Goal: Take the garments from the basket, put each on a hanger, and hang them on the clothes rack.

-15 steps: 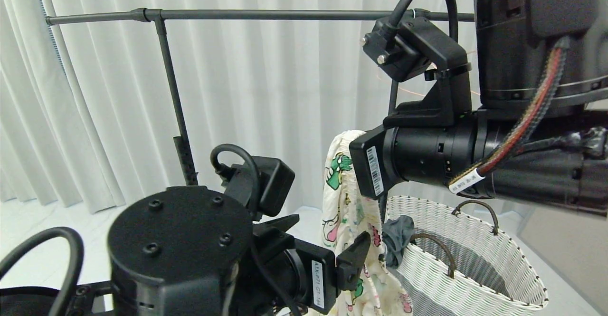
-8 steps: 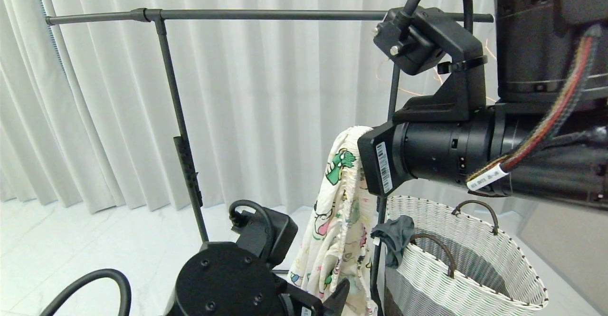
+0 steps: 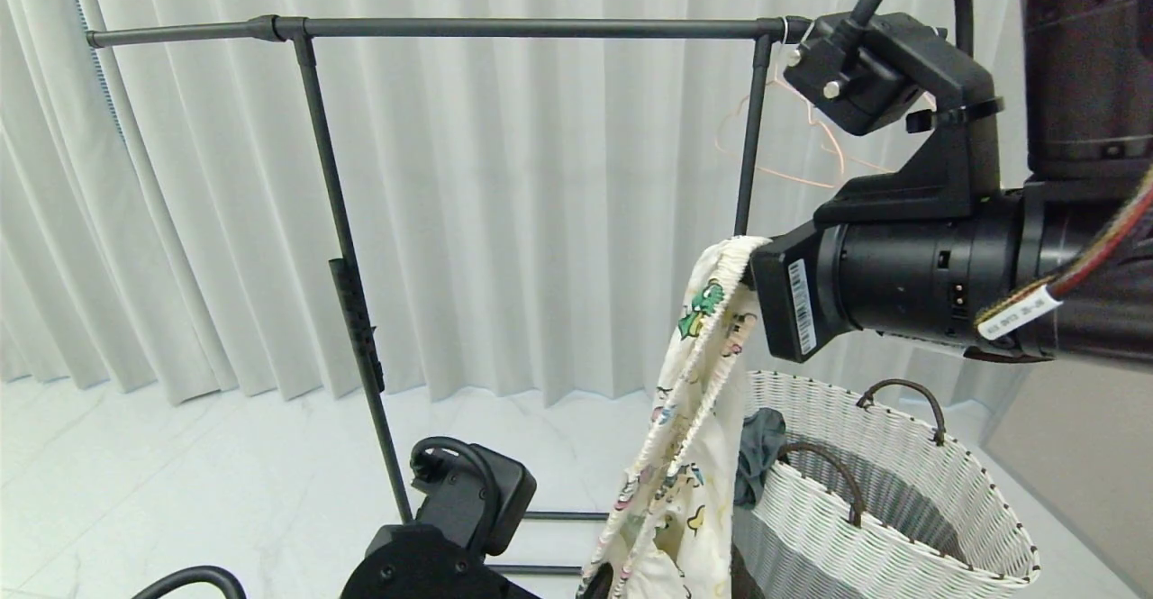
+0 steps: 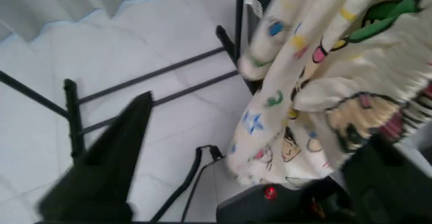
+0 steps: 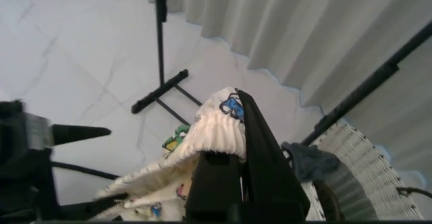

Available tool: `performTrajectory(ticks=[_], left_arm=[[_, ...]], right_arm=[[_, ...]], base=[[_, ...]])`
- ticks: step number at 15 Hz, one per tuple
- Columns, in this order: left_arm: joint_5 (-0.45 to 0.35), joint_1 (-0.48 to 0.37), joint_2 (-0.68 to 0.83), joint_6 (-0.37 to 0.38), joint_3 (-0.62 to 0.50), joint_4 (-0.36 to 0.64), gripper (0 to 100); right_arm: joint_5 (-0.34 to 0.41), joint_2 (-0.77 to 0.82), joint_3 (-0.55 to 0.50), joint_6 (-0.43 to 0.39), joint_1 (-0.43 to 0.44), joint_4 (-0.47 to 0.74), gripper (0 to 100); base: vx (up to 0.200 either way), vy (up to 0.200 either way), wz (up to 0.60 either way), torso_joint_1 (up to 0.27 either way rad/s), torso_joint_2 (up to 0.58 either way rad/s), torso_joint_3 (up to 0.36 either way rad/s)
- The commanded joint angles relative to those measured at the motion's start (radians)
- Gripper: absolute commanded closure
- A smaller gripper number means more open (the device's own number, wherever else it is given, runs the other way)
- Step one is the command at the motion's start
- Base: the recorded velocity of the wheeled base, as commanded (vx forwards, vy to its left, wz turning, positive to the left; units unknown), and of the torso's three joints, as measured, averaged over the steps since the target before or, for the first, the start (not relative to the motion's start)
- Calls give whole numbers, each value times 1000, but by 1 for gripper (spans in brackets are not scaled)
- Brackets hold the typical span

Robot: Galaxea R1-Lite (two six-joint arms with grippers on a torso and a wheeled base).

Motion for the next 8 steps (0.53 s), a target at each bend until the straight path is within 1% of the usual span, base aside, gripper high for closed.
performTrajectory(ticks=[1, 2, 3, 5, 6, 7, 8], left_arm=[[53, -35, -5, 0, 5, 2, 100], [117, -55, -10, 1, 5, 0, 100], [140, -67, -42, 12, 1, 2, 100], [129, -61, -137, 69, -35, 16, 100], [126, -35, -176, 87, -87, 75, 100], [113, -7, -217, 89, -173, 192, 100], [73, 20, -252, 87, -294, 339, 100]], right_arm=[[-1, -51, 40, 1, -36, 15, 100], [-1, -80, 69, -1, -63, 38, 100], [-1, -112, 100, 1, -90, 58, 100], [-1, -190, 178, 1, -133, 97, 100], [-1, -233, 212, 1, -138, 124, 100], [1, -273, 236, 3, -138, 156, 100], [6, -310, 252, 1, -136, 192, 100]], base=[[0, 0, 0, 0, 0, 0], [0, 0, 0, 0, 0, 0], [0, 0, 0, 0, 0, 0], [0, 0, 0, 0, 0, 0], [0, 0, 0, 0, 0, 0], [0, 0, 0, 0, 0, 0], [0, 0, 0, 0, 0, 0]])
